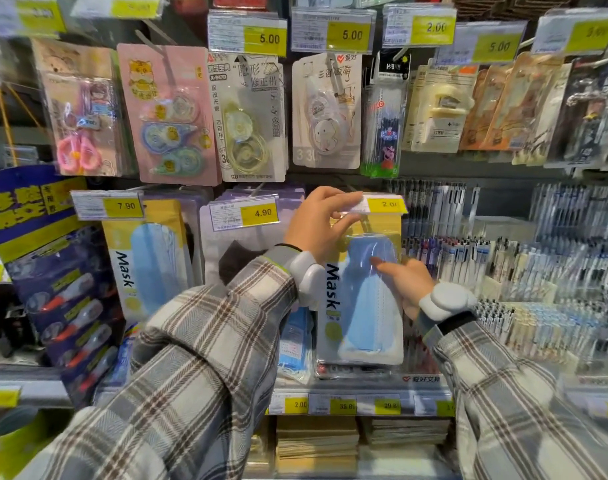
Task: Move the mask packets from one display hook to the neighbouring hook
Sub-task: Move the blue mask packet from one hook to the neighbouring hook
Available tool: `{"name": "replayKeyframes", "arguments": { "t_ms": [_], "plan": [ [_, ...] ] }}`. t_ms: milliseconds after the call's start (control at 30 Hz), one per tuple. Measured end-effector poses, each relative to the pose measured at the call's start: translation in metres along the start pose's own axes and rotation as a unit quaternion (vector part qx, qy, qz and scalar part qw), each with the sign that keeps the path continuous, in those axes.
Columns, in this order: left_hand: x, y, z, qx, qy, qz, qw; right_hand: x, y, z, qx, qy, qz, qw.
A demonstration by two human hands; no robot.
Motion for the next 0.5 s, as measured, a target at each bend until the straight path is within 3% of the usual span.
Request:
{"name": "replayKeyframes", "arguments": {
  "t_ms": [233,500],
  "plan": [
    [-0.023,0.004,0.014,0.047,0.012,0.024,0.999,0.013,-0.028,0.011,-0.005,0.027,0.016,0.999],
    [-0.030,0.016,0.016,0.094,0.041,0.045,0.994,0.031,-0.048,0.017,-0.011,-0.038,0.051,0.998]
  ]
}}
Point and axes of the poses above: each hand's wrist, its own y-axis away from the middle knuckle, its own z-axis out of the palm, x = y × z, the point moved 9 cm from there along -y, towards the middle knuckle, and after that the axes turned 5 degrees about -z, right-handed, at the moved point
